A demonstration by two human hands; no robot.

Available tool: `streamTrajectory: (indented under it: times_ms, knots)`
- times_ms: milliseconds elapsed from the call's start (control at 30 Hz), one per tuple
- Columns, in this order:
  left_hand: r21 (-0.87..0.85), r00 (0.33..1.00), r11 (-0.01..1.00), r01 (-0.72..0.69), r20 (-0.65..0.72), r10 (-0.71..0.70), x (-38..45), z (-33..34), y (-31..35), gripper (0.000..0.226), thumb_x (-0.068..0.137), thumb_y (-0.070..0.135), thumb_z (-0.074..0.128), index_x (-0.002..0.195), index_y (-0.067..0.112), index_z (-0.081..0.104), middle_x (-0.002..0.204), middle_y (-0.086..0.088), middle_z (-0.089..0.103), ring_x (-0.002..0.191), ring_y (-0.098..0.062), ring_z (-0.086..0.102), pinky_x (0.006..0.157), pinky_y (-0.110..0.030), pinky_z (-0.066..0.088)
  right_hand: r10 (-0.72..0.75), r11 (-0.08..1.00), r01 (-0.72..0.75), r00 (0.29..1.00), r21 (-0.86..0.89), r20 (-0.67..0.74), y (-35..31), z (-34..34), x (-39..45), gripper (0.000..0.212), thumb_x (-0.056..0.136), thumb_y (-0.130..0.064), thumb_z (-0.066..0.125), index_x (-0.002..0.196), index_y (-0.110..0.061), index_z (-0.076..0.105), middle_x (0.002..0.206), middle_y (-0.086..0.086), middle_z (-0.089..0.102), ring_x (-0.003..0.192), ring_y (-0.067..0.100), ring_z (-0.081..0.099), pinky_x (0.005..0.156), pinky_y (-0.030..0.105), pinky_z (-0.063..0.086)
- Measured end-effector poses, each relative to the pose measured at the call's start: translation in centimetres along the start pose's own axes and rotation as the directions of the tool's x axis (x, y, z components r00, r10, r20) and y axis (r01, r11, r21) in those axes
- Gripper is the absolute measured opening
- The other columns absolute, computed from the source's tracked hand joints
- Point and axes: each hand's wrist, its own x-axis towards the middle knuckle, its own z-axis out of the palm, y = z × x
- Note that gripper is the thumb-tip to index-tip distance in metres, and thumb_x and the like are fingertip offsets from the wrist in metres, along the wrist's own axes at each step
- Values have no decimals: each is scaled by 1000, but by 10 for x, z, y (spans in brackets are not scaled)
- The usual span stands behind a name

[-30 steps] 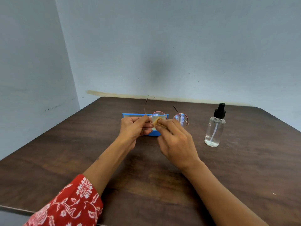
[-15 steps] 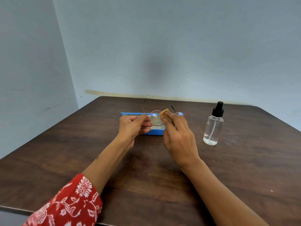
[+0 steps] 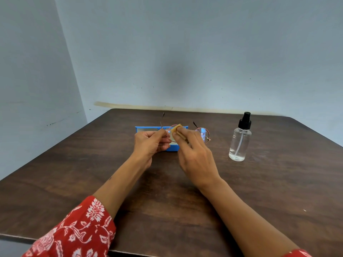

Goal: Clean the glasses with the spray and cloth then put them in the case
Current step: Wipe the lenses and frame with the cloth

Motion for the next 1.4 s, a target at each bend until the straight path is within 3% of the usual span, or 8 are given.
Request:
streamTrajectory:
  times_ms: [333, 500, 600, 700, 867, 967, 1233, 1400]
  knots:
    - [-17, 1000, 1000, -8, -6, 8, 0, 1, 1, 14, 84, 9, 64, 75, 0, 68, 53, -4, 65, 44, -8, 58, 44, -15, 48, 23, 1000, -23, 999, -2, -30, 2, -2, 2, 40, 97, -5, 31, 105, 1, 69, 108, 14, 67, 99, 22, 55, 75, 30, 52]
    - [-24, 999, 1000, -15, -30, 14, 3, -2, 0, 12, 84, 8, 64, 76, 0, 69, 54, -4, 66, 44, -8, 58, 43, -14, 47, 2, 999, -3, 1000, 39, 17, 1, -2, 0, 33, 81, -2, 45, 103, 0, 70, 104, 12, 67, 95, 22, 58, 75, 30, 53]
    - [9, 1000, 1000, -11, -23, 11, 3, -1, -1, 14, 84, 10, 64, 75, 0, 69, 54, -4, 66, 44, -9, 59, 44, -15, 47, 93, 996, -94, 995, -10, -28, 7, -3, 1, 32, 84, 1, 46, 107, 3, 68, 109, 16, 65, 101, 21, 51, 79, 31, 53]
    - [10, 1000, 1000, -18, 1, 18, 1, 1, -2, 16, 85, 9, 63, 72, 1, 68, 51, -3, 65, 44, -8, 59, 45, -15, 48, 37, 999, -38, 999, -9, -23, 3, -1, 1, 35, 93, -2, 36, 109, 3, 67, 111, 16, 65, 100, 25, 55, 81, 31, 52]
    - [0, 999, 1000, -25, -27, 25, 5, -2, -2, 13, 83, 9, 64, 74, 1, 69, 54, -4, 66, 46, -9, 59, 44, -15, 48, -4, 1000, 3, 1000, 28, 23, 0, -2, 0, 35, 81, -2, 43, 103, 1, 70, 103, 13, 67, 93, 25, 60, 80, 29, 49]
    - [5, 1000, 1000, -15, -16, 15, 4, -1, -2, 13, 83, 11, 65, 76, 0, 69, 54, -4, 66, 47, -8, 60, 45, -15, 48, 66, 998, -66, 998, -19, -6, 4, -3, 1, 34, 84, -1, 43, 106, 3, 68, 108, 16, 66, 100, 22, 54, 79, 29, 51]
    - [-26, 999, 999, -25, -21, 25, 4, -2, -1, 13, 84, 8, 63, 73, 2, 68, 51, -1, 65, 46, -7, 59, 45, -14, 48, 12, 999, -13, 999, 36, 44, 0, -3, 0, 35, 79, -4, 44, 102, 0, 70, 104, 12, 67, 95, 23, 59, 77, 30, 52]
    - [-8, 1000, 1000, -18, 0, 18, 1, 1, -2, 16, 84, 10, 63, 72, 1, 68, 50, -2, 65, 45, -7, 59, 44, -14, 48, 43, 999, -43, 999, -11, -12, 2, -1, 2, 37, 96, -2, 32, 110, 4, 66, 112, 17, 65, 100, 26, 58, 81, 31, 51]
